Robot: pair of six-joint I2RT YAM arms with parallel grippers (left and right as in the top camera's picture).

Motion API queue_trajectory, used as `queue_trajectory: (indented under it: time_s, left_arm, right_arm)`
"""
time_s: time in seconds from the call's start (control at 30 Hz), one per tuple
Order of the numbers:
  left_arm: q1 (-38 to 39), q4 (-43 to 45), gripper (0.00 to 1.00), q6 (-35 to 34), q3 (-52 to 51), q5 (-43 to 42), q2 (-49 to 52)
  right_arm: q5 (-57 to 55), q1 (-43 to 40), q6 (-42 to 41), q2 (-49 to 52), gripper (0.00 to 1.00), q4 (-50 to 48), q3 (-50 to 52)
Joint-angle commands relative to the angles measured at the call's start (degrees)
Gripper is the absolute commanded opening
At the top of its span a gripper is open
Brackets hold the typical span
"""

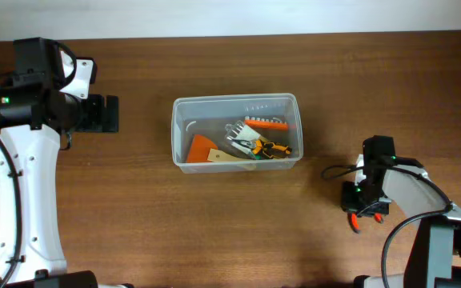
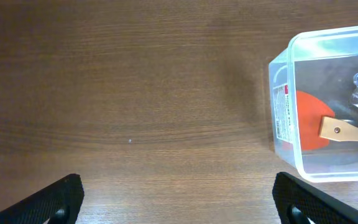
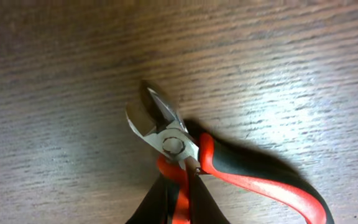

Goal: Pack container
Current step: 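Lower the right gripper and grasp the red cutters at the joint, then lift the cutters and carry them left over the container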

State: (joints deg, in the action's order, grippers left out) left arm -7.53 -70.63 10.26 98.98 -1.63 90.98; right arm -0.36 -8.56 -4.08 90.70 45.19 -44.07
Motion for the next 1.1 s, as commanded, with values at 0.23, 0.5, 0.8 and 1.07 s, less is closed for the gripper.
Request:
queue_trajectory:
  time_s: [0.23, 0.5, 0.8, 1.07]
  left_arm:
    - [-0.1, 0.0, 0.99, -0.3, 0.8, -0.1, 0.2]
    - [-0.1, 0.0, 0.99, -0.3, 0.8, -0.1, 0.2]
    - [-0.1, 0.0, 0.99, -0.3, 0.8, -0.1, 0.2]
    - [-0.1, 0.1, 0.99, -0.3, 0.8, -0.1, 0.2]
  right_arm:
    - [-4.7, 0.3, 0.8, 0.4, 0.1, -2.8, -7.2]
    - [-5.6, 1.8, 6.9, 0.4, 0.04, -2.6, -27.4]
    - [-5.3, 15.7, 16.0, 0.4, 0.04, -2.6, -36.7]
    - [-5.3, 31.6, 22.3, 0.4, 0.04, -2.6, -36.7]
